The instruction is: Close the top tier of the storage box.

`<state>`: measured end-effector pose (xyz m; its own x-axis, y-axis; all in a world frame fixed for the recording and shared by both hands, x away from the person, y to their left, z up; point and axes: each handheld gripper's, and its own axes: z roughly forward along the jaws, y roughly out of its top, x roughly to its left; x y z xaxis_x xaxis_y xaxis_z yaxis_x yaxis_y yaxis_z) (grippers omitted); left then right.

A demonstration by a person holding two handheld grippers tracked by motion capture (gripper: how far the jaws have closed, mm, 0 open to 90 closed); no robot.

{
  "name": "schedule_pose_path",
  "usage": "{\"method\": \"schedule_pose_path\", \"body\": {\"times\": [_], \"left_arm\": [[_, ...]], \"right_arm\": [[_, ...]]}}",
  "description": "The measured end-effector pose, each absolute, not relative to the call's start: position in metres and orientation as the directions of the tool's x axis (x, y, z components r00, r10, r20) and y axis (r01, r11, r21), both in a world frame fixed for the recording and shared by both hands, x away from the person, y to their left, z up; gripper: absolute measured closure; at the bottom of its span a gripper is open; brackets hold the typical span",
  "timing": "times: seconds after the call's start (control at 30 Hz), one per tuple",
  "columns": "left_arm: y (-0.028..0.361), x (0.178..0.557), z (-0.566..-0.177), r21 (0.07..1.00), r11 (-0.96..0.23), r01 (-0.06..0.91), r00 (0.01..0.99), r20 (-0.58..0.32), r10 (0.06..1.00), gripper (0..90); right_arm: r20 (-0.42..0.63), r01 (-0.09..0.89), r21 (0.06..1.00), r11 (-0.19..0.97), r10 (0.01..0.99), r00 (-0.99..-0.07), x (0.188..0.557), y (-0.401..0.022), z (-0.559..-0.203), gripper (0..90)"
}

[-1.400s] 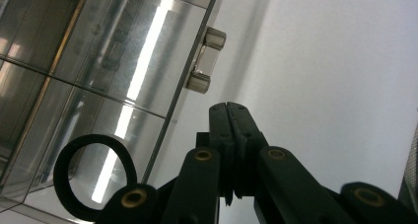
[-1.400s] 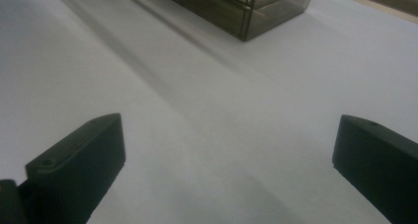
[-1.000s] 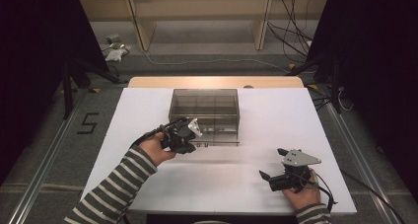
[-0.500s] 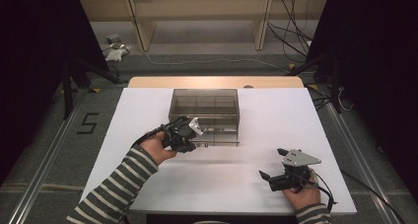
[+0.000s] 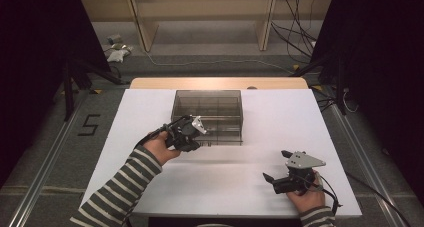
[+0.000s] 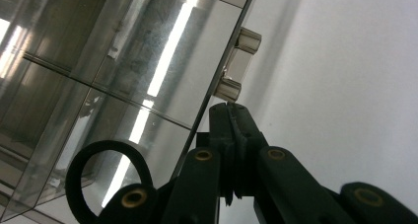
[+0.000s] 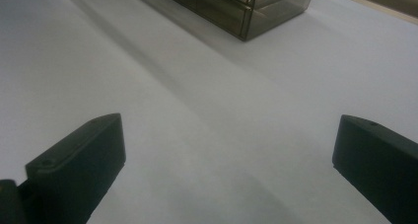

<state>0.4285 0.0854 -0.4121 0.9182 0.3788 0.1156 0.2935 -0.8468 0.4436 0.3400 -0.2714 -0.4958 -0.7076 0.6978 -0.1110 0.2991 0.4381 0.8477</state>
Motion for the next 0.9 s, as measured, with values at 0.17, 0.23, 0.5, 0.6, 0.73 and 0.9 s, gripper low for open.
{"method": "schedule_pose_path", "body": {"times": [0.17,0.23,0.5,0.6,0.73,0.9], "left_arm": [[0.087,0.435,-0.410,0.456,-0.833,0.312,0.907,0.118,0.405,89.4],[0.088,0.437,-0.410,0.465,-0.826,0.320,0.903,0.113,0.414,89.4],[0.091,0.446,-0.409,0.487,-0.802,0.346,0.888,0.106,0.448,89.4],[0.092,0.449,-0.408,0.491,-0.795,0.355,0.882,0.105,0.459,89.3],[0.092,0.453,-0.408,0.496,-0.788,0.364,0.878,0.100,0.468,89.4],[0.091,0.458,-0.407,0.497,-0.785,0.369,0.874,0.101,0.475,89.3]], "right_arm": [[-0.111,0.299,0.848,0.438,0.698,-0.708,0.340,-0.271,-0.496,0.7],[-0.110,0.300,0.847,0.438,0.698,-0.708,0.340,-0.271,-0.496,0.7],[-0.110,0.300,0.848,0.437,0.698,-0.708,0.340,-0.271,-0.496,0.7],[-0.109,0.300,0.848,0.436,0.698,-0.708,0.340,-0.271,-0.496,0.7],[-0.108,0.300,0.849,0.436,0.698,-0.708,0.340,-0.271,-0.496,0.7],[-0.107,0.300,0.849,0.435,0.698,-0.708,0.340,-0.271,-0.496,0.7]]}}
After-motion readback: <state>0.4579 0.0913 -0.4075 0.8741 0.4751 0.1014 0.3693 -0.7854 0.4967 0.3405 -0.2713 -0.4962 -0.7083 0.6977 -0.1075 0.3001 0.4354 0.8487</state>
